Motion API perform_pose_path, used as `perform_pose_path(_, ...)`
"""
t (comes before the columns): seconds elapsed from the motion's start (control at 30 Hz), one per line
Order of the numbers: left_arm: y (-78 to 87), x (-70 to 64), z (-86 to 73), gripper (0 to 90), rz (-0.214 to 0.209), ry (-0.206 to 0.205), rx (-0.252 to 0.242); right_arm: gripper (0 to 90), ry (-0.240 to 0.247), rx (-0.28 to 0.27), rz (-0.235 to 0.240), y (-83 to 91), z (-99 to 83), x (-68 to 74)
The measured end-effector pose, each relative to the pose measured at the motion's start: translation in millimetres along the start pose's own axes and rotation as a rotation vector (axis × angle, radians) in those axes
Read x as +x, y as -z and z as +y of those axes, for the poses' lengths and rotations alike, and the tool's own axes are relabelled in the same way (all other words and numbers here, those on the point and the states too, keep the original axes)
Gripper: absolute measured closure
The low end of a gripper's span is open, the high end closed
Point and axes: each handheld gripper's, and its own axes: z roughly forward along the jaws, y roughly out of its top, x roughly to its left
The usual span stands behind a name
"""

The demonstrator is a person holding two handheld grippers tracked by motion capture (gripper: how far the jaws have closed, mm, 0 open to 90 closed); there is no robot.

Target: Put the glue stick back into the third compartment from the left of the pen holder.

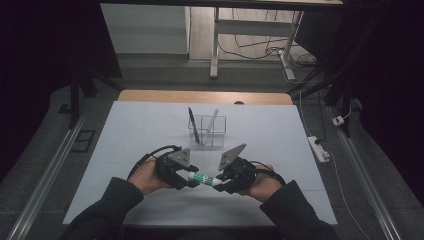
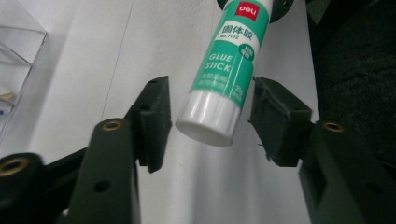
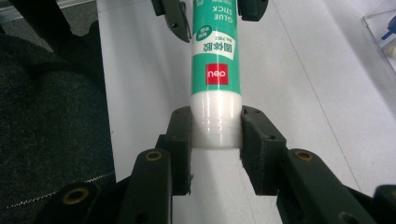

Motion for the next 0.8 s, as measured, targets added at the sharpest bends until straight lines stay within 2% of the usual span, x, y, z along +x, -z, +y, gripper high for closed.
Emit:
perform_pose_path(0.2,-2.3,-2.1,0.0,57.6,-0.020,-0.037,0.028,65.5,0.022,0.013,0.009,-1.5,-0.5,0.6)
perform_pose_path(0.27,-4.8,-4.1,-0.8,60.1,-0.027,-0.059,0.051,65.4,0.040,0.020,0.014,-2.3,-1.0,1.3)
perform_pose_path(0.3,-6.6,-5.1,-1.2,61.9,-0.035,-0.076,0.065,65.3,0.053,0.027,0.021,-2.6,-1.3,1.4)
perform_pose_path(0.43,-9.0,-5.3,-3.5,65.1,-0.091,-0.100,0.079,64.7,0.093,0.041,0.039,-5.2,-2.2,2.8)
perform_pose_path(0.5,-7.8,-5.1,-4.4,66.0,-0.097,-0.091,0.069,64.0,0.102,0.038,0.044,-5.9,-2.9,2.8)
perform_pose_path(0.57,-5.3,-3.5,-5.7,66.3,-0.103,-0.064,0.044,62.6,0.104,0.013,0.030,-4.5,-3.9,2.0)
perform_pose_path(0.6,-3.4,-2.4,-6.4,66.3,-0.096,-0.051,0.033,60.0,0.090,-0.005,0.027,-2.7,-4.1,1.0)
perform_pose_path(0.7,2.7,1.1,-10.1,66.4,-0.067,-0.010,0.007,49.0,0.047,-0.086,0.004,5.5,-4.9,-2.8)
perform_pose_path(0.8,9.8,3.0,-15.3,66.4,-0.036,0.039,-0.047,33.5,0.003,-0.157,-0.048,14.8,-6.6,-6.4)
